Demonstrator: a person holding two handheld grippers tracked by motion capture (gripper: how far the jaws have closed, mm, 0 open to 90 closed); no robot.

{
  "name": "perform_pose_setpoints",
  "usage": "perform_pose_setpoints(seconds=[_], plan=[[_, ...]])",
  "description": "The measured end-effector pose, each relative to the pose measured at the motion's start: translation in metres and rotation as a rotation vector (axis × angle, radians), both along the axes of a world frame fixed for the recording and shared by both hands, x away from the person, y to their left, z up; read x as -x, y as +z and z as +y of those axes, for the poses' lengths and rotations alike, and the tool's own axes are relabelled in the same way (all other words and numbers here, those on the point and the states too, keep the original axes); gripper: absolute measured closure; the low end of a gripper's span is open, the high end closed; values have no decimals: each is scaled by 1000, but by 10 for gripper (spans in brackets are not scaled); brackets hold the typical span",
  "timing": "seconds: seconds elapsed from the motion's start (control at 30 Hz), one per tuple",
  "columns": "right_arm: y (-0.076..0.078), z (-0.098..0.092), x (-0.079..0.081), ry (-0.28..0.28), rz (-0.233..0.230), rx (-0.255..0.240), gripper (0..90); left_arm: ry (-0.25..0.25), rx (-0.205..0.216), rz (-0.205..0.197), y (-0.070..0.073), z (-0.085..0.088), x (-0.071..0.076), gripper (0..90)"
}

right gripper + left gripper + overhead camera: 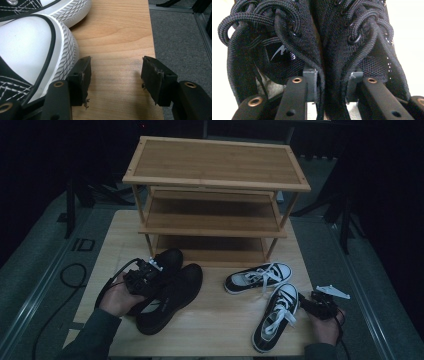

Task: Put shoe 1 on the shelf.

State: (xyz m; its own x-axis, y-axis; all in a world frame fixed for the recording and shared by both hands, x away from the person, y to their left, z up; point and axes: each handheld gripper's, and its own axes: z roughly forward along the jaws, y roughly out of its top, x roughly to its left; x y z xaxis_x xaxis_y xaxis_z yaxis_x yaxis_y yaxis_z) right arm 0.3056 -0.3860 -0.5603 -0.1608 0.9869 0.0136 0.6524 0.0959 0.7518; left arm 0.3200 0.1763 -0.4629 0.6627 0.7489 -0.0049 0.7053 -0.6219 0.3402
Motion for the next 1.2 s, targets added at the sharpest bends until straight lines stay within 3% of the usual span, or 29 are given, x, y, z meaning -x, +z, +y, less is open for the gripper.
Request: perform_pose_setpoints(seconds=[0.17, 0.63, 1.2], plan=[[0, 0, 0, 0, 0, 0, 408, 12, -18, -15, 0, 0, 0, 840], [0, 0, 0, 0, 0, 0, 409, 23, -27, -41, 2, 0, 1, 856], [0, 0, 0, 0, 0, 0, 408, 21, -30, -36, 12, -6, -7, 858]])
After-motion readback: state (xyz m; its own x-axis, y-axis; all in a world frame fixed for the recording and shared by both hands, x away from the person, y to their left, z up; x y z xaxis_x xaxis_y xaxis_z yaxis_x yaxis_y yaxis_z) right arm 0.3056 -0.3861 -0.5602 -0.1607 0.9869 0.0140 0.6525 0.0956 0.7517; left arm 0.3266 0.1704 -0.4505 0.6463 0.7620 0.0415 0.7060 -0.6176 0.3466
